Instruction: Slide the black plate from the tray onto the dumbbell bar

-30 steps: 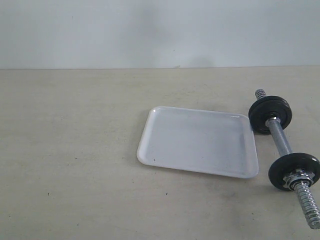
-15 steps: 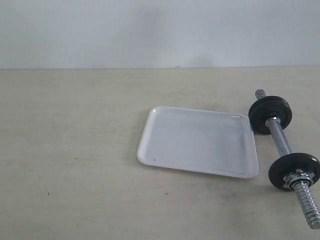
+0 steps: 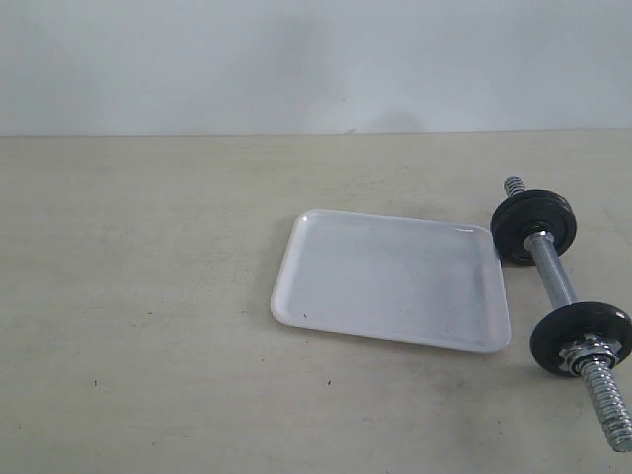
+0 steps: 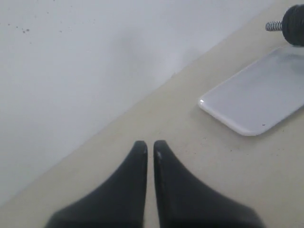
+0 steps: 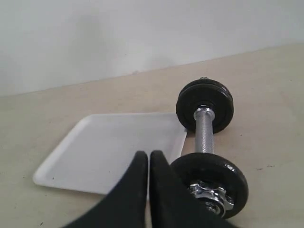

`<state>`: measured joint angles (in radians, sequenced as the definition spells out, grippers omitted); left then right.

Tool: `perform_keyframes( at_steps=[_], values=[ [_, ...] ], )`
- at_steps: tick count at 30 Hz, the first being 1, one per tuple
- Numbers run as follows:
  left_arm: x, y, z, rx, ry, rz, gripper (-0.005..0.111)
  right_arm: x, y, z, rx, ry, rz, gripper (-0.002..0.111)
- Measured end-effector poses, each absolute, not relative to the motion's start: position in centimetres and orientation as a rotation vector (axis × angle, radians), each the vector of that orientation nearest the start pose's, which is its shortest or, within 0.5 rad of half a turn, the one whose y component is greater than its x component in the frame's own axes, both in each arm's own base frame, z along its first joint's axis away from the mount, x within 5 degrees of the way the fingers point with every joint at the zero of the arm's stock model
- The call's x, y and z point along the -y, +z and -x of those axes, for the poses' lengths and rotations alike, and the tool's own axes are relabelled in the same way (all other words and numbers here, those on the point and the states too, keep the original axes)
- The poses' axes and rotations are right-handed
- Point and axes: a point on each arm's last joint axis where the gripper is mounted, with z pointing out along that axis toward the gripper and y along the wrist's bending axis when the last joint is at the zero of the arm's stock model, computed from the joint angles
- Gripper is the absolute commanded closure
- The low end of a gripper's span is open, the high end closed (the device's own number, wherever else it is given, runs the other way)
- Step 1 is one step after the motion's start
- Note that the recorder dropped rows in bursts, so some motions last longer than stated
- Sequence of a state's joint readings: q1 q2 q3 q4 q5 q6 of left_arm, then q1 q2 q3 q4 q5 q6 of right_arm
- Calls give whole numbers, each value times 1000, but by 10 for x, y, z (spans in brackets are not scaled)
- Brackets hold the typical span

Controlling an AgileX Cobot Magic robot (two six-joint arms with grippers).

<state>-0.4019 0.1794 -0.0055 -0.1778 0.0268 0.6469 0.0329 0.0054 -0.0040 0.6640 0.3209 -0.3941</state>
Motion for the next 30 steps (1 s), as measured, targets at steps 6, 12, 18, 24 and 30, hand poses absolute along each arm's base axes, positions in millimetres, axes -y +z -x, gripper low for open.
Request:
perform_keyframes(
  at_steps=[6, 12, 18, 24, 30],
  values=[
    [28, 201, -65, -1494, 116, -780, 102, -17, 192, -54, -1738, 270, 30, 108],
    [26, 206, -61, -1427, 142, -772, 102, -13, 192, -55, -1725, 132, 117, 108],
    [22, 212, -53, -1302, 226, -785, 102, -6, 190, -55, -1750, 12, 117, 108],
    [22, 213, -52, -1298, 214, -769, 102, -1, 187, -55, -1790, 6, 31, 108],
    [22, 213, -52, -1346, 101, -680, 102, 0, 184, -54, -1812, 1, 28, 108]
  ],
)
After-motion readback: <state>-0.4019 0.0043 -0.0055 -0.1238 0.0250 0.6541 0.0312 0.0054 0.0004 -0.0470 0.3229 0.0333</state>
